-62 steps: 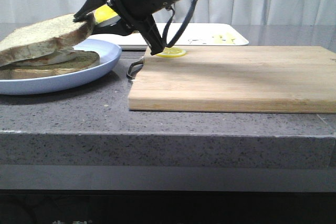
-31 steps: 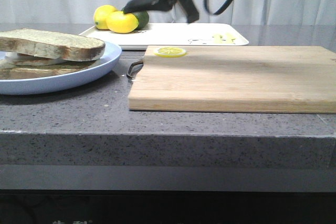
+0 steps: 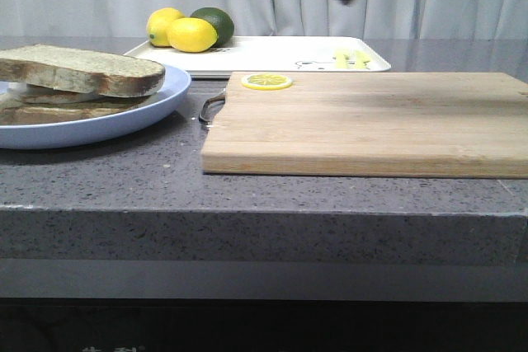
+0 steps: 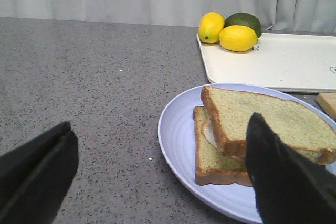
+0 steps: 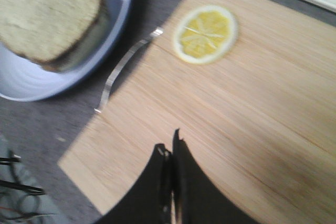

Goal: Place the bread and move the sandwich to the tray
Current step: 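Release the bread and withdraw the right gripper over the cutting board, then grasp the rim of the blue plate with the left gripper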

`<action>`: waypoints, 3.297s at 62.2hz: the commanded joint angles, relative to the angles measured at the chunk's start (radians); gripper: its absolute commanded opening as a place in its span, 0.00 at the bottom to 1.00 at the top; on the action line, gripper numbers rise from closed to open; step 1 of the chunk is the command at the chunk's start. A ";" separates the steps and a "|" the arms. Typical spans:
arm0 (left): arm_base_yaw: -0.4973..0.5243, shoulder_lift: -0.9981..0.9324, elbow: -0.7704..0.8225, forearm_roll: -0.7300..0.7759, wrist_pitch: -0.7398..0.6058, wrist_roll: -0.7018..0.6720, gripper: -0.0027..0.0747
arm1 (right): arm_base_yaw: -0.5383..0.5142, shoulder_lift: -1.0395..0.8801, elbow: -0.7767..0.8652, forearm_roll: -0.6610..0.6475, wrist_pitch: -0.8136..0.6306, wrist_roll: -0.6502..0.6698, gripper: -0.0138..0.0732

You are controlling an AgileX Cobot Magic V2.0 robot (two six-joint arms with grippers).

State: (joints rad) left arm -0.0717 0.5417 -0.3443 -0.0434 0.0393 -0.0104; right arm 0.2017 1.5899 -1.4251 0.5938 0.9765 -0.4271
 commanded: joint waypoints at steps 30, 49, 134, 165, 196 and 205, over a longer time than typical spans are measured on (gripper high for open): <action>-0.007 0.007 -0.037 -0.009 -0.083 -0.002 0.85 | -0.012 -0.476 0.340 -0.626 -0.225 0.404 0.03; -0.007 0.007 -0.037 -0.009 -0.083 -0.002 0.85 | -0.012 -0.872 0.798 -0.594 -0.552 0.404 0.03; 0.033 0.928 -0.733 0.035 0.464 -0.004 0.72 | -0.012 -1.128 0.977 -0.594 -0.695 0.404 0.03; 0.005 0.997 -0.733 0.033 0.474 -0.004 0.21 | -0.012 -1.128 0.977 -0.594 -0.696 0.404 0.03; 0.073 0.970 -0.891 -0.172 0.610 0.108 0.01 | -0.012 -1.128 0.977 -0.594 -0.696 0.404 0.03; 0.075 0.986 -0.995 -0.255 0.659 0.110 0.01 | -0.012 -1.128 0.977 -0.594 -0.696 0.404 0.03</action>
State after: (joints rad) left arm 0.0006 1.5548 -1.2585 -0.2433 0.7191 0.0878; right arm 0.1936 0.4592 -0.4227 0.0000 0.3522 -0.0214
